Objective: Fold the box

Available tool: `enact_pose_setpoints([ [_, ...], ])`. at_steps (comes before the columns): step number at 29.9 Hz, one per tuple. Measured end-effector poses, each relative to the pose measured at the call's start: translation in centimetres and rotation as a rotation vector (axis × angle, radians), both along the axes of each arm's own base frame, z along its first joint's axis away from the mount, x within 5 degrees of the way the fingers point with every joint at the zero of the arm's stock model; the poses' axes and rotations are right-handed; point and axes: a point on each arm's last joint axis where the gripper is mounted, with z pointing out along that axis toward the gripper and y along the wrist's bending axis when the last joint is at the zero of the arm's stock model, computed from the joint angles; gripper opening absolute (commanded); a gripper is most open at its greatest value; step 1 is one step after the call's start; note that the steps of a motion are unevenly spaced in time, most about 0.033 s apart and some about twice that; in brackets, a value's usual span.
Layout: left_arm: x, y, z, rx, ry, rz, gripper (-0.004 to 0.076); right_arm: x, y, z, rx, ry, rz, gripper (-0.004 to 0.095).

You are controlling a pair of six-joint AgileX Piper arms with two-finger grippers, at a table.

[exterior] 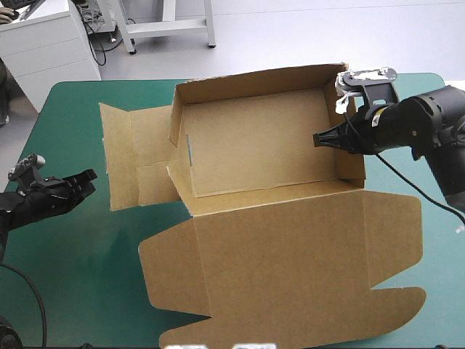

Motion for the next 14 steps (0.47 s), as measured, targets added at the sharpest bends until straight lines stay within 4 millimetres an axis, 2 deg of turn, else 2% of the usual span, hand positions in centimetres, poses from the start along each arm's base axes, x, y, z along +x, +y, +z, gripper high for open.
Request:
enact_pose_setpoints([
  [1,0.0,-0.1,0.0,0.012,-0.003,-0.022,0.0010,0.0,0.0,0.0,-0.001,0.000,0.001,-0.0023],
  [4,-0.1,-0.2,0.0,0.027,-0.005,-0.059,0.0116,-0.1,0.2,0.0,0.012,0.004,0.016,-0.0024],
  [10,-0.1,-0.6,0.0,0.043,-0.011,-0.097,0.0564,-0.1,0.3,0.0,0.019,0.007,0.024,-0.0023],
  [12,0.0,-1.0,0.0,0.039,-0.010,-0.119,0.0615,-0.1,0.3,0.0,0.019,0.007,0.024,-0.0021],
  [14,0.0,-1.4,-0.1,0.040,-0.005,-0.139,0.0617,-0.1,0.3,0.0,0.020,0.007,0.024,-0.0022],
])
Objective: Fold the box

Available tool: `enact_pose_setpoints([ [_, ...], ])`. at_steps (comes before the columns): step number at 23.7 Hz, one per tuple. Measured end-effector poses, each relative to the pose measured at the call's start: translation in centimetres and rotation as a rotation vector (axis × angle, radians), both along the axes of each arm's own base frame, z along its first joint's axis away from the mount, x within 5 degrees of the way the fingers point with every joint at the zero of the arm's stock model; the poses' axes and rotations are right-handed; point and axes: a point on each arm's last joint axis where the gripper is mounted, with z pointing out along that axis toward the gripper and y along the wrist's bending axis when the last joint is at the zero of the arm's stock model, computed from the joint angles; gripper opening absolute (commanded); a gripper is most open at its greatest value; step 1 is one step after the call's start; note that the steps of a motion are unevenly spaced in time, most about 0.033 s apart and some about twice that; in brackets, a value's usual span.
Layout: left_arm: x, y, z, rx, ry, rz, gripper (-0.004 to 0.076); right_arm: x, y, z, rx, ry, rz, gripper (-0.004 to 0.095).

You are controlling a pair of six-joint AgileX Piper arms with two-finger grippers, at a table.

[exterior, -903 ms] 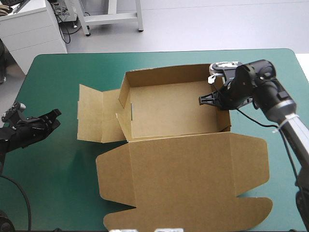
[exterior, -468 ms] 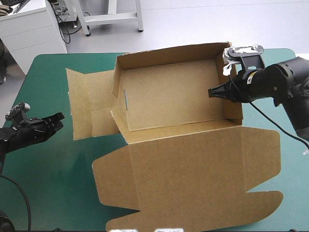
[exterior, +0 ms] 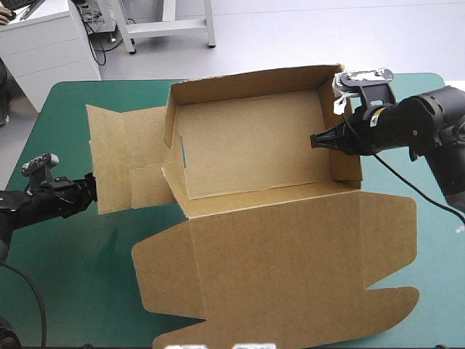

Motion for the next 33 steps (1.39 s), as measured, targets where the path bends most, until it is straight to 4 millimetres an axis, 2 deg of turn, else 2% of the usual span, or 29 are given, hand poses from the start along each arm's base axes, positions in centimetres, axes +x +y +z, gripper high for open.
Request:
enact_pose_setpoints([
  [16,0.4,-5.3,0.3,-0.035,0.000,-0.216,0.0602,-0.1,0.4,0.0,0.017,0.004,0.053,-0.0023],
  [18,0.7,-6.0,1.8,-0.055,-0.026,-0.269,0.0602,-0.1,0.3,0.0,0.003,-0.001,0.053,-0.0023],
  [19,0.9,-6.5,3.2,-0.090,-0.053,-0.306,0.0601,0.0,0.2,0.0,-0.012,-0.006,0.047,-0.0023],
  [22,1.1,-7.1,5.2,-0.153,-0.109,-0.367,0.0590,0.1,0.0,0.0,-0.031,-0.017,0.039,-0.0023],
  [25,0.9,-8.2,7.4,-0.309,-0.209,-0.454,0.0584,0.3,0.0,0.2,-0.036,-0.047,0.034,-0.0023],
  [33,0.5,-9.5,9.0,-0.446,-0.292,-0.541,0.0562,0.7,-0.8,0.3,-0.082,-0.084,-0.035,-0.0023],
])
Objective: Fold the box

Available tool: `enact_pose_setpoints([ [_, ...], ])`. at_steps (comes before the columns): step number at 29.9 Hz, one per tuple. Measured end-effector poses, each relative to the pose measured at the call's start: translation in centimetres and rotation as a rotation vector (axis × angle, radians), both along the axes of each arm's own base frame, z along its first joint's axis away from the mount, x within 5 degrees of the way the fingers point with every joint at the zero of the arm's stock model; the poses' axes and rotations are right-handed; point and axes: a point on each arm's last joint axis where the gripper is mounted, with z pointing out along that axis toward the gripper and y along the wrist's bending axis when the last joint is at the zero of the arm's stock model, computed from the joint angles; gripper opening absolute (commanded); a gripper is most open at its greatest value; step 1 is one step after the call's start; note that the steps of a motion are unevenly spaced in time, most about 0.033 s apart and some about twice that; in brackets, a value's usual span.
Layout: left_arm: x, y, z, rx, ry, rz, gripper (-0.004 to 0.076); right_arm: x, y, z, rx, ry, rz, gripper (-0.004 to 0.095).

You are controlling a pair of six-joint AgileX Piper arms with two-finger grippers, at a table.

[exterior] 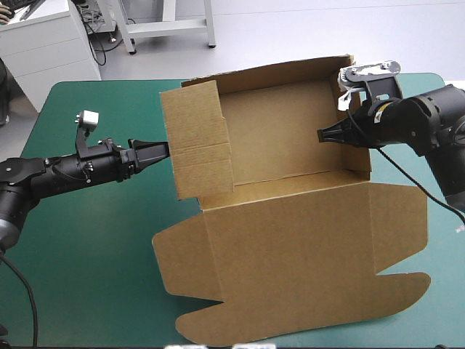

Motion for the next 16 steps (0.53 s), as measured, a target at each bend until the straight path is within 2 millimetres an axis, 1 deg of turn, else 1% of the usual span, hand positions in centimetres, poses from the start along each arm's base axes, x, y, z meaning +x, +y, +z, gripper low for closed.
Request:
enact_pose_setpoints([
  [5,-0.4,-1.6,0.3,-0.011,-0.030,-0.067,0.0536,-0.1,-0.2,-0.1,-0.012,0.014,-0.026,-0.0023],
  [11,-0.5,-2.2,0.8,-0.027,-0.043,-0.093,0.0519,-0.2,-0.3,-0.2,0.004,0.037,-0.049,-0.0023],
  [13,-0.5,-2.6,1.5,-0.014,-0.069,-0.108,0.0519,-0.2,-0.2,-0.3,0.022,0.048,-0.059,-0.0023],
  [16,-0.6,-3.3,3.2,0.031,-0.119,-0.146,0.0519,-0.3,0.0,-0.3,0.046,0.063,-0.060,-0.0023],
])
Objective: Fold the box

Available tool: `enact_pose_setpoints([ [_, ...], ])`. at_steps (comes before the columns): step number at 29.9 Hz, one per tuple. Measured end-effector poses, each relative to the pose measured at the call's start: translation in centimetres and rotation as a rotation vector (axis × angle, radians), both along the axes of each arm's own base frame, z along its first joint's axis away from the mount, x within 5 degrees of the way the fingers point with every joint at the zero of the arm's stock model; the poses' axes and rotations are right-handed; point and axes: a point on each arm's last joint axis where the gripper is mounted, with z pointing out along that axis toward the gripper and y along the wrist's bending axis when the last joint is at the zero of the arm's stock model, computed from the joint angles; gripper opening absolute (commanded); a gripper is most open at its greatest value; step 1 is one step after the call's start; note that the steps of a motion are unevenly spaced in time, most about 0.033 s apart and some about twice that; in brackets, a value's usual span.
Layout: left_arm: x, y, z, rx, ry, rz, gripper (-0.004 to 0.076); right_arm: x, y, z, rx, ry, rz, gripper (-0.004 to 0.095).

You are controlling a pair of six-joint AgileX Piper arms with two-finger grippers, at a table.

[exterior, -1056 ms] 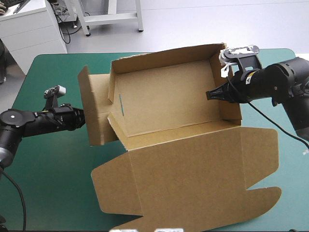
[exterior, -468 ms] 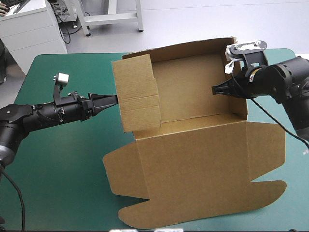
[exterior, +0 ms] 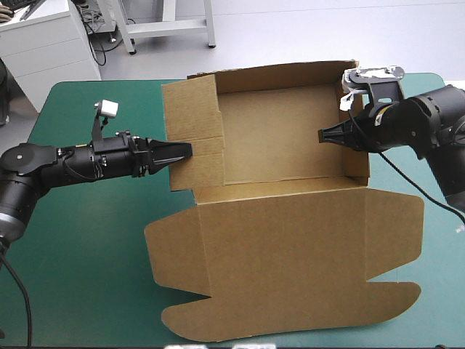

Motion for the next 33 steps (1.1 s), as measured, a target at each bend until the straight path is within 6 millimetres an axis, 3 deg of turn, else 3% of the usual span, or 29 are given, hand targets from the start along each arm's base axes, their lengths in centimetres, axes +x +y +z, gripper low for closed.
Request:
enact_pose_setpoints([
  [5,-0.5,-1.2,2.0,0.118,-0.006,-0.030,0.0519,-0.1,0.3,0.0,0.038,0.015,0.007,-0.0021],
  [10,-0.6,-1.9,2.4,0.186,0.029,-0.002,0.0519,-0.2,0.7,0.0,0.048,0.018,0.006,-0.0021],
  [19,-0.6,-2.6,3.4,0.353,0.062,0.121,0.0502,-1.5,3.6,0.2,-0.009,-0.030,0.004,-0.0022],
  [33,-0.3,-4.0,3.0,0.496,0.051,0.302,0.0501,-3.2,6.4,0.6,-0.029,-0.110,-0.018,-0.0021],
])
